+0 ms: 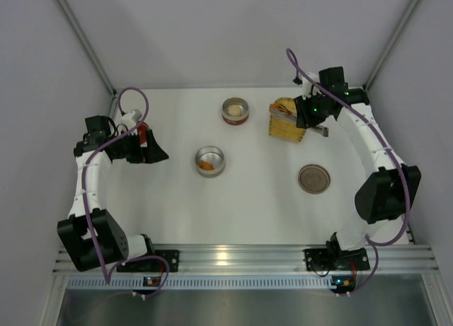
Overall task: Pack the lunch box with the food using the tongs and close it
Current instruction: Place the fake food in the packing box.
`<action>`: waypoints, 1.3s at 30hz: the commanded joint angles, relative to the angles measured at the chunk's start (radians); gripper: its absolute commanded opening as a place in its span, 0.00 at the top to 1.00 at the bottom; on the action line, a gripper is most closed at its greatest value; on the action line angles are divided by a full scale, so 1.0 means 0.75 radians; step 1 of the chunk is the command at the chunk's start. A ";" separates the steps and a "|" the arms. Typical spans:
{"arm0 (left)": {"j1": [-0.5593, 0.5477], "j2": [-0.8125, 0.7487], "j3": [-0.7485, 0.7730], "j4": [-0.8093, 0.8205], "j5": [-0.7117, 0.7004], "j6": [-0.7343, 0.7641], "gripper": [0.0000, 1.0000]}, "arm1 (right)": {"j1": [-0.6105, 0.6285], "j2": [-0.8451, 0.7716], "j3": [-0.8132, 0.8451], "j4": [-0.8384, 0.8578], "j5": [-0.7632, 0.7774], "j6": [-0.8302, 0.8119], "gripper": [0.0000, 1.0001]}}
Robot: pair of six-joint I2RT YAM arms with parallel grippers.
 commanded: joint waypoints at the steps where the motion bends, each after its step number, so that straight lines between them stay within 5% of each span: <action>1: 0.006 -0.044 0.008 0.014 0.022 0.008 0.02 | 0.137 -0.133 -0.026 0.053 -0.130 -0.026 1.00; 12: 0.002 -0.035 0.028 0.020 0.036 -0.012 0.02 | 0.600 -0.079 -0.074 0.143 0.001 0.038 1.00; 39: 0.006 -0.038 0.006 0.026 -0.009 0.010 0.02 | 0.782 0.216 0.141 0.090 0.034 -0.003 0.92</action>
